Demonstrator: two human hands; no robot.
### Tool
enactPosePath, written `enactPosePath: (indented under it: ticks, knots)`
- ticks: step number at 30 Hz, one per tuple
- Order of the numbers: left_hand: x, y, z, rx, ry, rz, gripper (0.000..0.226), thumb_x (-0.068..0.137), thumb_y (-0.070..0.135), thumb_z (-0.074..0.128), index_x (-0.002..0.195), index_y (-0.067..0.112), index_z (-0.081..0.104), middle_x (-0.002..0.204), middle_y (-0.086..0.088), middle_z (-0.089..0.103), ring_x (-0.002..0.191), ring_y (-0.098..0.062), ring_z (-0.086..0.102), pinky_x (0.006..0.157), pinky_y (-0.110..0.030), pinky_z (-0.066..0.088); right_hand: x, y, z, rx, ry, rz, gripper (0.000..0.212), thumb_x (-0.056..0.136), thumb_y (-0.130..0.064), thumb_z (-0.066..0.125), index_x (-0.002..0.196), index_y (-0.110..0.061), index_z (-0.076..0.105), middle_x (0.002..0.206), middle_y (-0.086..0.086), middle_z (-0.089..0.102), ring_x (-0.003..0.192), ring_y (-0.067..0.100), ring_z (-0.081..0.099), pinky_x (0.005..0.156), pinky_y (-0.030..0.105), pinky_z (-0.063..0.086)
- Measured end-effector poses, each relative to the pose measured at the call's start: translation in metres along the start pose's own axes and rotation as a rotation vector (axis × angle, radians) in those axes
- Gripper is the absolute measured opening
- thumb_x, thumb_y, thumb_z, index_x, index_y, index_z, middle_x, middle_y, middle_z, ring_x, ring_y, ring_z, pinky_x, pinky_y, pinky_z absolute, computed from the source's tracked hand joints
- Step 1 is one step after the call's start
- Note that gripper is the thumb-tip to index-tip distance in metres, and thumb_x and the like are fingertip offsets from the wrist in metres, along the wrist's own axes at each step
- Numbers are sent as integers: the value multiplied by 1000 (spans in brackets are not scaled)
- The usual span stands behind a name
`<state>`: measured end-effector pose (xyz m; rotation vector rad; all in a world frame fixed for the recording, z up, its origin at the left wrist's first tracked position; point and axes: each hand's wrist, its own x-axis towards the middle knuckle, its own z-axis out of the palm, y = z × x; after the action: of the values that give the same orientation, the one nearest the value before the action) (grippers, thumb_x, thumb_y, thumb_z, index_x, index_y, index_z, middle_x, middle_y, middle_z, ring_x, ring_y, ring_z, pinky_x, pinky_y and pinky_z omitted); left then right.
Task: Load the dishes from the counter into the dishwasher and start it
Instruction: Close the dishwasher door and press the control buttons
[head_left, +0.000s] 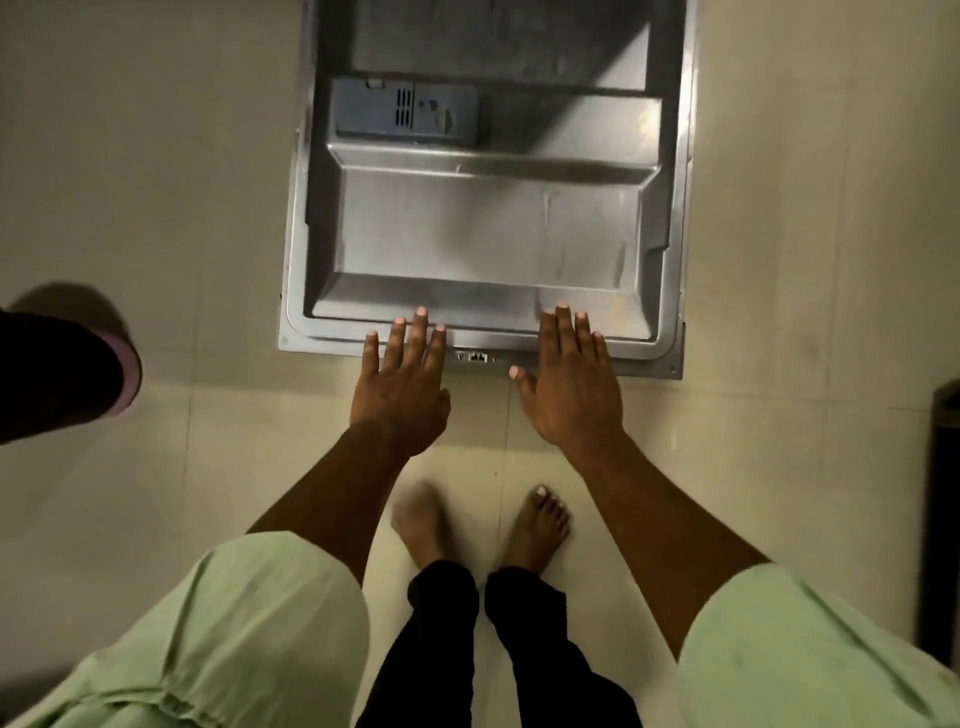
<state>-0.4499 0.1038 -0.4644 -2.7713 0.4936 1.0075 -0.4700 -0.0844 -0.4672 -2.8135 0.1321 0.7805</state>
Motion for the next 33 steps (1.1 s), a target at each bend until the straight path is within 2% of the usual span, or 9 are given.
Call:
enactPosePath:
  ticks: [4,8,11,14,16,18,23,28,33]
  knots:
    - [-4,-1,34,-102,-74,-3,74,104,41,33,157,13,-11,164,-11,-17,152,-30,-12,122,-48,-1,-10,6,39,181,-74,92,74,102,-45,39,156,-8,6,164,13,7,151,28,6,122,38,6]
    - [5,1,57,-566,-30,-139,65,103,31,44,156,5,16,162,-16,23,148,-31,25,116,-40,24,1,7,69,614,-88,345,58,103,-37,42,150,-7,31,152,16,38,138,33,38,107,35,33]
    - [24,7,70,-994,-60,-430,53,103,27,46,147,0,38,148,-19,46,135,-34,45,109,-37,35,20,11,88,910,-14,551,29,105,-29,40,102,-11,62,99,14,65,96,31,59,76,30,41]
    - [48,14,78,-1563,-109,-728,31,105,33,42,104,8,61,105,-15,62,99,-32,61,88,-37,46,36,9,97,1275,-25,770,39,106,-38,33,76,-22,52,67,2,51,61,18,49,54,28,39]
    - [63,18,81,-1894,-123,-869,36,108,40,33,113,13,55,104,-7,58,97,-24,60,87,-37,46,49,12,108,1467,-31,877,46,105,-44,29,105,-11,61,98,16,69,91,30,67,81,41,56]
    - [76,23,86,-2145,-107,-940,54,108,44,24,145,8,39,136,-13,52,129,-30,50,105,-43,39,60,17,119,1575,2,973,54,105,-48,26,126,-7,53,125,19,62,121,35,56,105,47,42]
    - [108,27,93,-2522,-27,-943,69,104,57,15,154,12,29,154,-15,38,143,-33,36,117,-49,24,75,21,144,1843,127,1026,57,105,-49,23,142,-9,40,113,11,60,108,24,58,100,38,43]
    - [124,25,98,-2488,-53,-924,56,104,52,26,145,18,44,143,-14,49,129,-34,48,114,-55,28,89,19,156,2019,228,985,50,105,-46,30,140,-13,42,130,11,51,106,26,54,104,42,40]
    - [112,19,100,-2500,-73,-870,72,98,68,27,150,20,38,145,-14,47,131,-34,48,110,-52,32,81,14,146,2052,237,967,49,106,-44,29,142,-13,40,141,18,47,118,35,54,111,46,36]
